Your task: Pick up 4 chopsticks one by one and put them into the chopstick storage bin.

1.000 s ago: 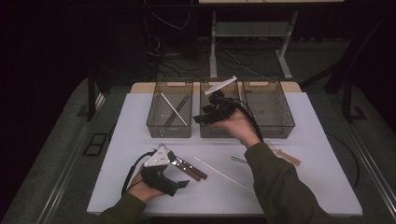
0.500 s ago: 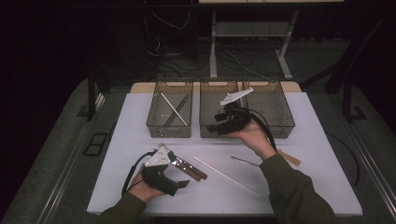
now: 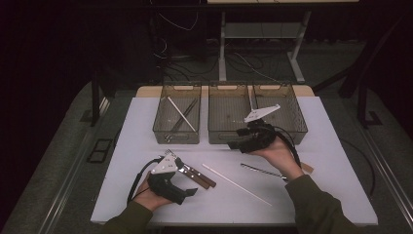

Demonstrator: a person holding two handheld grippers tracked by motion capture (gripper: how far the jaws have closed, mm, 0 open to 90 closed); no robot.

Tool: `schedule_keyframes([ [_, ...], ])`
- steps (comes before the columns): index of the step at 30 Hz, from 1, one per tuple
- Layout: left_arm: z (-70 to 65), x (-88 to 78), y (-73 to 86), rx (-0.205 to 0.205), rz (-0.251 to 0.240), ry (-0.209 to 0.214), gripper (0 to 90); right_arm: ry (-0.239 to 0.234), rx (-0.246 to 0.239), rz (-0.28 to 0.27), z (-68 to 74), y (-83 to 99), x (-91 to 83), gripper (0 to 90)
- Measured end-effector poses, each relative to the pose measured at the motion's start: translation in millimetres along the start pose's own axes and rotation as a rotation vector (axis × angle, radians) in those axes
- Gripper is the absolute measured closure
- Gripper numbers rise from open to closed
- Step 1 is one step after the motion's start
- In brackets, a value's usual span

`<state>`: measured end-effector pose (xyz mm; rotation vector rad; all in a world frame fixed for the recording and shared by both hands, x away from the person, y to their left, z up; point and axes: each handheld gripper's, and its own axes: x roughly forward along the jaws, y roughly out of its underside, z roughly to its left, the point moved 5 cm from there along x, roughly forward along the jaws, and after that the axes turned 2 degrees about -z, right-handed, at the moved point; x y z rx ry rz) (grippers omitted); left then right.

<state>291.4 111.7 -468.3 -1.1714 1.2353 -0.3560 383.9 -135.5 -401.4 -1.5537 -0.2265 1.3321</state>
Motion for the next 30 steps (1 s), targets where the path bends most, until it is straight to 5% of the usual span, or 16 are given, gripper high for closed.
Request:
schedule_keyframes([
  [20,0.0,-0.6,-0.1,0.016,0.003,-0.009,0.0,-0.041,-0.007,0.093,19.2,54.9,-20.5,35.7],
  [30,0.1,-1.4,0.2,0.011,0.004,-0.015,0.0,-0.011,-0.033,0.136,34.8,77.6,-29.4,43.2],
])
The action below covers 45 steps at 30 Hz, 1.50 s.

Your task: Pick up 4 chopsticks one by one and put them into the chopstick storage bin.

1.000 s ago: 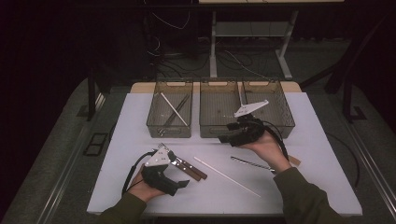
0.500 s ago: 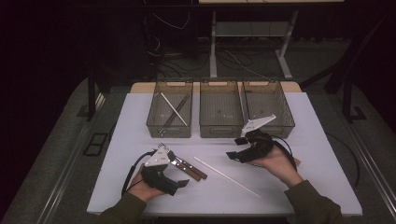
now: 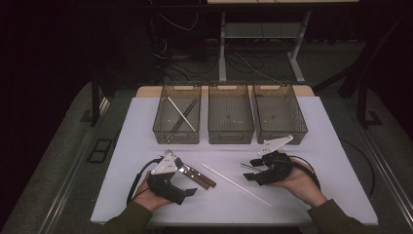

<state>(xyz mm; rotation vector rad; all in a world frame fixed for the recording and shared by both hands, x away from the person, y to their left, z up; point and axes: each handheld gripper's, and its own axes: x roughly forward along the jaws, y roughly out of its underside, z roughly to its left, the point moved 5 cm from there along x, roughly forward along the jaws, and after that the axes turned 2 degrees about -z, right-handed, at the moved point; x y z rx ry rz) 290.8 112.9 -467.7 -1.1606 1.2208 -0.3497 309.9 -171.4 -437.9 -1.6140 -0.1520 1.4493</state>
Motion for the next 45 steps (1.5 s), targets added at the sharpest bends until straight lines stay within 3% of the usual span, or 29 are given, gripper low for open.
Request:
schedule_keyframes([
  [7,0.3,0.1,0.1,-0.002,0.002,-0.002,0.0,-0.018,0.011,0.065,8.8,12.0,-0.3,51.0],
  [12,0.0,0.1,0.2,0.001,0.004,-0.002,0.0,-0.007,0.019,0.152,15.2,18.3,4.2,60.5],
  [15,-0.3,-0.3,0.1,-0.001,0.002,-0.003,0.0,-0.023,0.014,0.184,19.4,18.6,8.0,65.4],
  [24,0.1,0.0,0.0,-0.001,0.004,-0.002,0.0,-0.009,-0.027,0.279,24.1,22.3,18.9,75.4],
  [37,0.2,0.0,0.0,-0.001,0.002,-0.001,0.0,0.016,-0.104,0.378,28.7,21.8,29.1,83.1],
  [43,-0.2,0.5,-0.1,0.0,0.004,0.0,0.0,0.019,-0.121,0.476,27.7,14.8,34.3,83.5],
  [45,-0.3,0.7,0.1,-0.002,0.004,0.002,0.0,0.014,-0.099,0.517,29.8,12.1,35.9,83.3],
])
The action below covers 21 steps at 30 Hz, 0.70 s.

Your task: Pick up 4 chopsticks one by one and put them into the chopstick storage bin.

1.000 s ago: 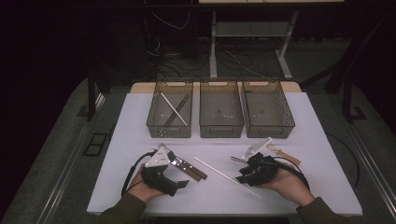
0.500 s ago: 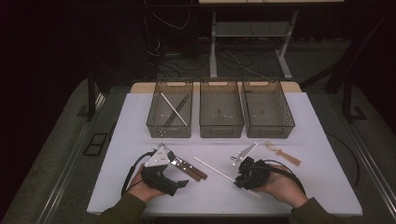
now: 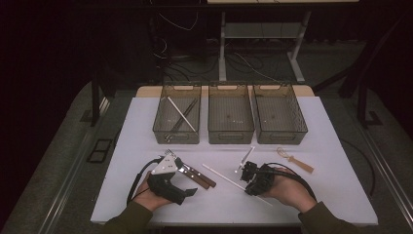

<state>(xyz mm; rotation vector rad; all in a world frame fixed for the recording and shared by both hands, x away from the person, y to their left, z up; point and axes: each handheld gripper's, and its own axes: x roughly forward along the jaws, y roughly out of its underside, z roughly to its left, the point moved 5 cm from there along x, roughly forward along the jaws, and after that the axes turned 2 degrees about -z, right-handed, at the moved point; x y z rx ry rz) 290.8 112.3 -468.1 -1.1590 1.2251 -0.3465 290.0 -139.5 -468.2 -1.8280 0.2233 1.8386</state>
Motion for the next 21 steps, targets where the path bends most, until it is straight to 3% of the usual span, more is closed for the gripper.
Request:
schedule_keyframes([
  [7,-0.9,0.2,0.2,0.0,0.002,0.003,0.0,0.003,0.013,0.121,-2.6,-10.9,3.1,83.9],
  [10,-0.8,0.1,0.3,0.004,0.004,0.005,0.0,0.01,0.004,0.143,-2.5,-13.0,3.9,85.4],
  [15,-0.5,0.3,0.4,0.005,0.006,0.004,0.0,0.028,0.001,0.131,-0.9,-11.8,3.3,86.3],
  [21,-0.2,0.2,0.2,0.001,0.001,0.002,0.0,-0.008,0.0,0.071,-6.5,-7.6,1.0,86.4],
])
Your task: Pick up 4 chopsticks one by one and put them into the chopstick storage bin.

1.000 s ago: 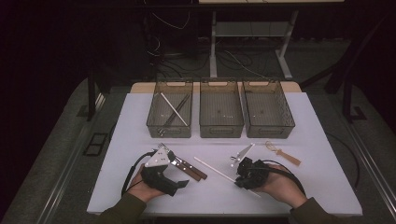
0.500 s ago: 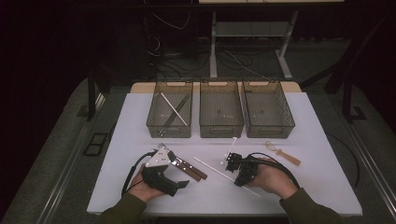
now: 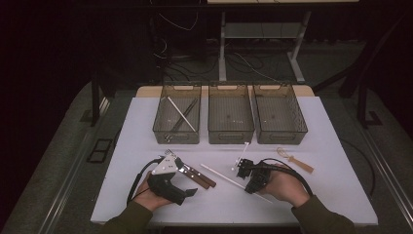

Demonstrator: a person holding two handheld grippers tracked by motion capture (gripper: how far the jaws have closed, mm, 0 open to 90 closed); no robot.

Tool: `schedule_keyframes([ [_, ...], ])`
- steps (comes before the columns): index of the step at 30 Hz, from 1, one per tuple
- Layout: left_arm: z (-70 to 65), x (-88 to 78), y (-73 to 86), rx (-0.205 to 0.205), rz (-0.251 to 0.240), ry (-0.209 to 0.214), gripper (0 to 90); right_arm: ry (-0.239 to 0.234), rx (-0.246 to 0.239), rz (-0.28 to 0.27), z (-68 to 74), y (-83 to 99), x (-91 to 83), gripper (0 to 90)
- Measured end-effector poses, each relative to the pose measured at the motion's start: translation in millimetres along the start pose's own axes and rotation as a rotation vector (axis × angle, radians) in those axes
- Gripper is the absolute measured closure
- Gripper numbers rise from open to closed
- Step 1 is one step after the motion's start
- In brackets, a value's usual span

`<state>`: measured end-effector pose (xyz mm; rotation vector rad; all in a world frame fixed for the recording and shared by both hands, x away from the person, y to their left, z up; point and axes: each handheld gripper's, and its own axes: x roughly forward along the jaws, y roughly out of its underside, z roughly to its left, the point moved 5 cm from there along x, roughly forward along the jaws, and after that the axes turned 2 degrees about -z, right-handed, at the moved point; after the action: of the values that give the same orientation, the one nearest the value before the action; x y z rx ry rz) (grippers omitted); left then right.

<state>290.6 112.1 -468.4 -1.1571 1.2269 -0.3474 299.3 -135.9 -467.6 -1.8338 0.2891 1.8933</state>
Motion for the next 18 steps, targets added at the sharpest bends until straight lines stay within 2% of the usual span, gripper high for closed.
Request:
schedule_keyframes([
  [7,-0.1,-0.4,-0.1,0.0,-0.002,0.001,0.0,-0.021,0.071,-0.1,-13.4,4.2,-9.9,86.4],
  [13,0.1,-0.6,0.0,0.001,-0.001,0.001,0.0,-0.02,0.074,-0.197,-23.1,4.6,-17.0,86.4],
  [16,-0.1,-0.7,0.0,0.002,-0.001,0.001,0.0,-0.042,0.086,-0.25,-24.8,2.7,-21.3,86.3],
  [18,0.0,-0.7,-0.1,0.002,-0.001,0.001,0.0,-0.037,0.088,-0.282,-27.2,1.5,-22.9,86.3],
])
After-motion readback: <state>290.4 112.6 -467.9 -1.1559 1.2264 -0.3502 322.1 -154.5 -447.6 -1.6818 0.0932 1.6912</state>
